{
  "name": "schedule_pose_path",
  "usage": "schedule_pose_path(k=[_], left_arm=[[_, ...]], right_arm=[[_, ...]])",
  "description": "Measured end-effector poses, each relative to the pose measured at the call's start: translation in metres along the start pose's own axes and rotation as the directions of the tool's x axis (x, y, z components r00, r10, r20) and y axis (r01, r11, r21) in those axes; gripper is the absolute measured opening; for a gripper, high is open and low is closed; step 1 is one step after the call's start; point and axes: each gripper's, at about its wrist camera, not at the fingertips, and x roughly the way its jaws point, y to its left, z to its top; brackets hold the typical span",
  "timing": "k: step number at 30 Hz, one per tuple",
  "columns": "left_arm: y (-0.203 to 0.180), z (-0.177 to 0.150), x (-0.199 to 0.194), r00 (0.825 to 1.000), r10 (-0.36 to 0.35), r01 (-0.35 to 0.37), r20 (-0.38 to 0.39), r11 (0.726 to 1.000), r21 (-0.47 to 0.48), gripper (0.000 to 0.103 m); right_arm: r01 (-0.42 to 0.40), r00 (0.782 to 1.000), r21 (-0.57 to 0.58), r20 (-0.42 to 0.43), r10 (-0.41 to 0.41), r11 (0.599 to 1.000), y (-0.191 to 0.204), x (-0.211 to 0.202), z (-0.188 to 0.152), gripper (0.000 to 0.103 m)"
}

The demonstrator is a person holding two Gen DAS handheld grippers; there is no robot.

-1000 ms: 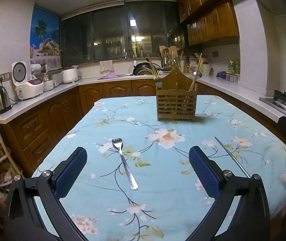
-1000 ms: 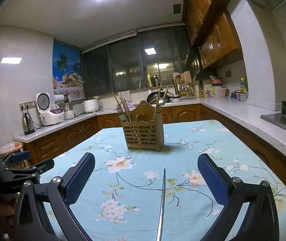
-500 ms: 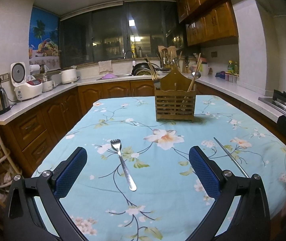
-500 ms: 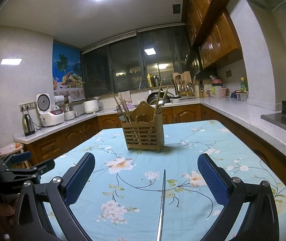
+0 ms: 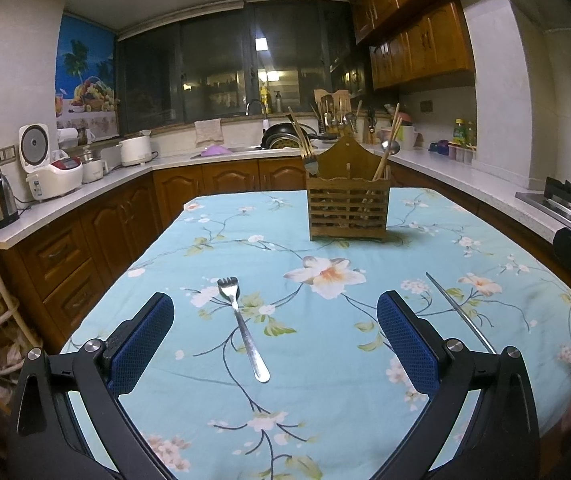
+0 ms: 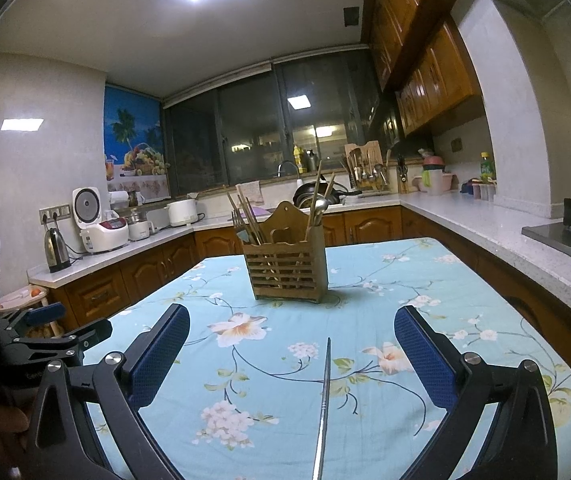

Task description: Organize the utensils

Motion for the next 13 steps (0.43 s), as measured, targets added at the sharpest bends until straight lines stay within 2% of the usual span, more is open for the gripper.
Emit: schedule_pose_path(k=[13], left_arm=[[0.000,0.000,0.014,0.999,-0.022,0.022,-0.030,1.000,0.000,0.103]], right_arm=[[0.006,1.000,0.013,-0.030,-0.005,1.000,0.001,0.011,-0.001,0.103]])
